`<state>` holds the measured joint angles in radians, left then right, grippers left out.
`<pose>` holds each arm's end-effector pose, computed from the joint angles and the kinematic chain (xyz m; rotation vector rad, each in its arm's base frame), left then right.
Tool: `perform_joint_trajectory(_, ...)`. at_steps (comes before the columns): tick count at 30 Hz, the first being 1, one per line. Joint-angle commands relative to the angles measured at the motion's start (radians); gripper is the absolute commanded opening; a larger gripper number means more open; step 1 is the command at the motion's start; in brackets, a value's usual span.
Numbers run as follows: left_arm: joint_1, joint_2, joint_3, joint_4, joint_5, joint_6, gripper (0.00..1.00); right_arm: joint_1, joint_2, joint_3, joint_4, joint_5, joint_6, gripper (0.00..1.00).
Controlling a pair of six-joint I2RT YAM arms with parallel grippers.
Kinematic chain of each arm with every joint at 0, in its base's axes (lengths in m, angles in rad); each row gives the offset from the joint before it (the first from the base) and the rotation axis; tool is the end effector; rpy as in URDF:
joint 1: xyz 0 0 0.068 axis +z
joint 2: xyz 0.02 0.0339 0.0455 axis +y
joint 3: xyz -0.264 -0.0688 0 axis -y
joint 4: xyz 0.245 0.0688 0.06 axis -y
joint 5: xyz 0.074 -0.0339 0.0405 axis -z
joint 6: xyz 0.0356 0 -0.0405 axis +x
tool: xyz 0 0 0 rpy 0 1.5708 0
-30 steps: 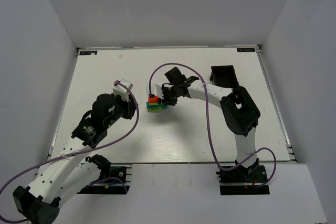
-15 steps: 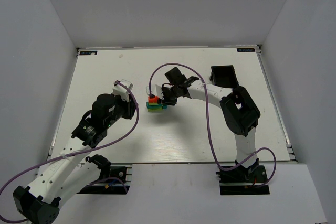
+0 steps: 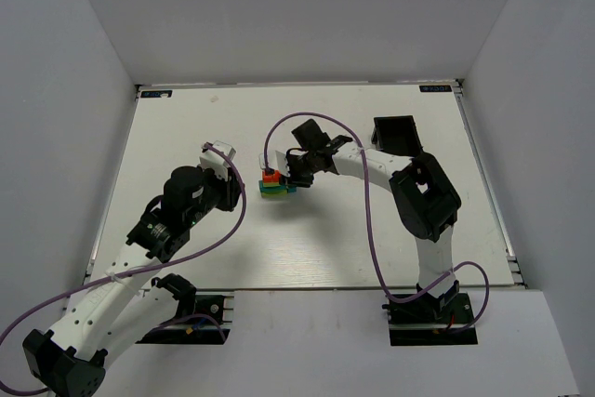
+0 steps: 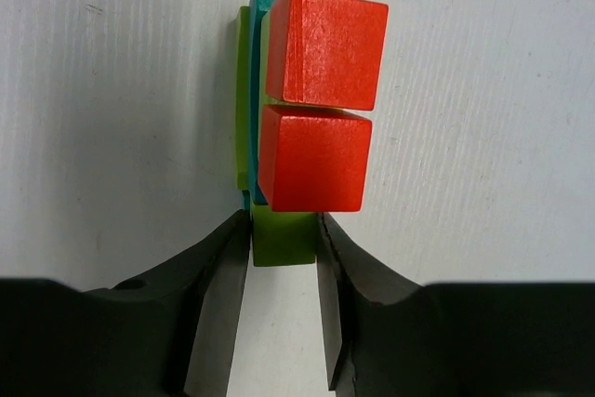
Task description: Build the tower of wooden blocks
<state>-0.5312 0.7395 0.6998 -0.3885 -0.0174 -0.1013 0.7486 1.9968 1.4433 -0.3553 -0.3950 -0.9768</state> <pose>0.1485 -0.0865 0.2961 0.4198 1.9760 -0.3871 0.3092 0.3059 0.1919 -1.9435 1.4454 0.3858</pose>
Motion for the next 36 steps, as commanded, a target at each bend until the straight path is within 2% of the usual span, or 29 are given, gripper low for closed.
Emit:
perform_joint_trajectory(1, 0.005, -0.015, 0.006, 0.004, 0.008, 0.002, 0.39, 0.008, -0.006, -0.014, 0.001, -0.012, -0.011, 0.43)
perform_joint_trajectory(15, 0.005, -0.015, 0.006, 0.004, 0.008, 0.002, 0.39, 0.005, -0.010, -0.024, 0.012, 0.005, -0.008, 0.68)
perform_joint_trajectory(16, 0.005, -0.015, 0.006, 0.004, 0.008, 0.002, 0.39, 0.009, -0.010, -0.023, 0.012, 0.008, -0.007, 0.77)
perform_joint_trajectory(17, 0.005, -0.015, 0.006, 0.004, 0.008, 0.002, 0.39, 0.012, -0.013, -0.030, 0.012, 0.008, -0.007, 0.90)
perform_joint_trajectory(30, 0.005, -0.015, 0.006, 0.004, -0.019, 0.002, 0.39, -0.006, -0.099, -0.118, 0.055, 0.061, 0.000, 0.90)
perform_joint_trajectory(32, 0.005, -0.015, 0.006, 0.004, -0.029, 0.002, 0.45, -0.009, -0.134, -0.147, 0.061, 0.080, 0.000, 0.90)
perform_joint_trajectory(36, 0.005, -0.015, 0.006, 0.004, -0.039, 0.002, 0.64, -0.029, -0.194, -0.202, 0.075, 0.119, 0.009, 0.90)
